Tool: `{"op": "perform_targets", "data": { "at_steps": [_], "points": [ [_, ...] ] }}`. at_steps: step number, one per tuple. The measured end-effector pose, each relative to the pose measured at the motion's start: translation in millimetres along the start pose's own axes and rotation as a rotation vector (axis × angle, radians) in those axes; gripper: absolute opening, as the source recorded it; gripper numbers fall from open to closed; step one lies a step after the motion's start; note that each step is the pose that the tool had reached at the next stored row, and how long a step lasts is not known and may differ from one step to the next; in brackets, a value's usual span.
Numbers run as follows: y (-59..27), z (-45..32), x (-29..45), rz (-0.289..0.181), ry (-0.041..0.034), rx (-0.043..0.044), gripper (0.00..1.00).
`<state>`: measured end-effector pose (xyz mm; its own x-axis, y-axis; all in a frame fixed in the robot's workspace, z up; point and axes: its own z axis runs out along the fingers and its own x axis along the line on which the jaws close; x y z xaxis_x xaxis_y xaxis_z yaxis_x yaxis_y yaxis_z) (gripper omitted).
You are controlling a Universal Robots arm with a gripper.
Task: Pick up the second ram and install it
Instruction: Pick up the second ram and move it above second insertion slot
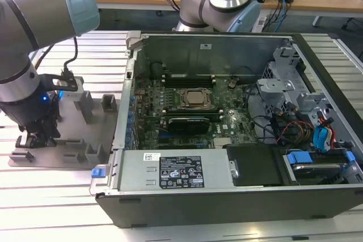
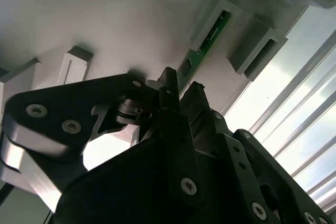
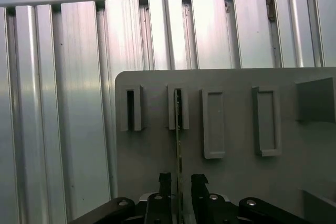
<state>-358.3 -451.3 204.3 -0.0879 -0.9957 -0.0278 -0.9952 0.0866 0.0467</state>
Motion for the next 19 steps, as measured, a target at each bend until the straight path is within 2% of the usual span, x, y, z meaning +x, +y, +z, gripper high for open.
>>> {"op": "perform_targets", "data": {
  "at_steps": [3, 4, 5, 14, 15, 17, 19],
  "points": [
    [0.0, 0.2, 0.0, 0.000, 0.0000, 0.0000, 0.29],
    [0.0, 0.2, 0.0, 0.000, 0.0000, 0.0000, 0.15],
    [0.0, 0.3, 0.0, 0.000, 0.0000, 0.0000, 0.13],
    [-0.1, 0.8, 0.0, 0.000, 0.0000, 0.0000, 0.13],
    [-0.1, 0.9, 0.0, -0.013, 0.0006, -0.0004, 0.13],
    [-0.1, 0.9, 0.0, -0.110, 0.0051, -0.0030, 0.13],
    [-0.1, 0.8, 0.1, -0.146, 0.0068, -0.0041, 0.13]
  ]
}}
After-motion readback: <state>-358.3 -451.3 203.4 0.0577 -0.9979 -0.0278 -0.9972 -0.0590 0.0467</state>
